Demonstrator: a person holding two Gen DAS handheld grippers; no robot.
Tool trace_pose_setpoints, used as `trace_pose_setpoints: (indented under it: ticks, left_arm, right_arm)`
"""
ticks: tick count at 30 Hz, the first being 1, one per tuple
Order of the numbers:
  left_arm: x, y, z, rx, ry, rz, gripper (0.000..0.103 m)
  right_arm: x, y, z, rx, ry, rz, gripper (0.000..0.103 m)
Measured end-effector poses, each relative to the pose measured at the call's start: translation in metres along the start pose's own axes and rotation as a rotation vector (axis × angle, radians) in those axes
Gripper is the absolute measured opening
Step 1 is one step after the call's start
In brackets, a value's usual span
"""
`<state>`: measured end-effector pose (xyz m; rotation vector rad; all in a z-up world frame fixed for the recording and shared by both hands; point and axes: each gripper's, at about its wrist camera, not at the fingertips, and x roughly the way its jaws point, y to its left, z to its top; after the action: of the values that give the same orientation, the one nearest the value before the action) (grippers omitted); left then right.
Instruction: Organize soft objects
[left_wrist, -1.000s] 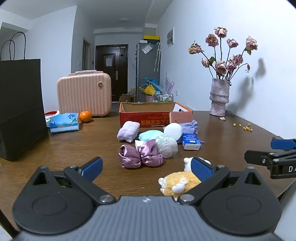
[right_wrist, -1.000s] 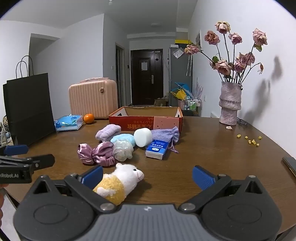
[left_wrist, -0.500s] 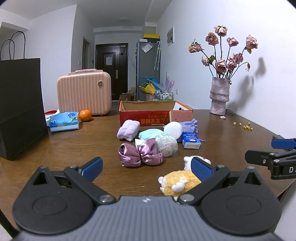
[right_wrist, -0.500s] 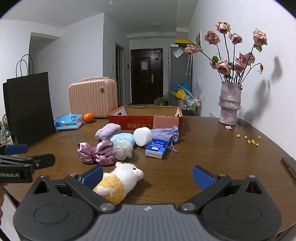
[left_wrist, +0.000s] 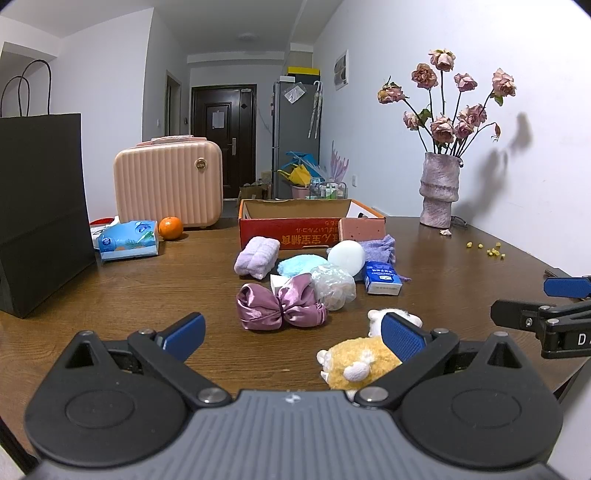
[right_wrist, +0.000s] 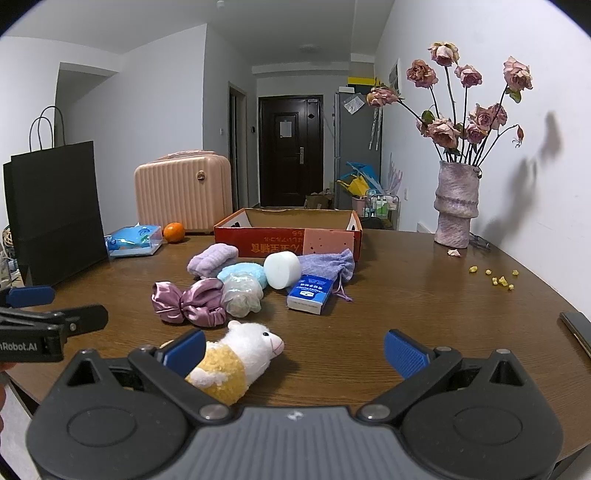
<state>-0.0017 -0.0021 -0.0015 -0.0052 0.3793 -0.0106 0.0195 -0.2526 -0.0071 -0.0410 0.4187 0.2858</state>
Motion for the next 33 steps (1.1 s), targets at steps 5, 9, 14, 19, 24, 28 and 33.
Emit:
trace_pose_setpoints:
  ticks: [5,9,14,19,24,28,33]
  left_arm:
    - [0.0002,0.0,0.0005,0.0,0.001,0.0,0.103]
    - [0.0001,-0.0001,0.0011,-0.001,0.002,0.0,0.103]
    - [0.0,-0.0001,0.0013,-0.001,0.002,0.0,0.103]
    - [0.0,0.0,0.0014,-0.002,0.003,0.0,0.103]
    - [0.0,0.0002,0.0014,-0.002,0.002,0.0,0.103]
    - [0.0,0.0004,0.0015,-0.002,0.003,0.0,0.103]
    - [0.0,0.0002,0.0015,-0.002,0.003,-0.001,0.103]
  right_arm:
    - [-0.0003,-0.0004,0.0002,0.0,0.0,0.001,0.103]
    - [-0.0003,-0.0007,0.0006,-0.001,0.0,0.0,0.103]
    - [-0.0004,-0.0006,0.0003,-0.001,-0.001,0.0,0.103]
    - [-0.0005,-0.0023,0.0011,-0.001,-0.003,-0.001,0.103]
    - [-0.0007,-0.0019,0.001,-0.001,-0.003,-0.002,0.103]
    - [-0.0006,-0.0023,0.0009,-0.001,-0.003,-0.003,0.103]
    - [-0.0005,-0.0018,0.0007,-0.002,-0.002,-0.004,0.103]
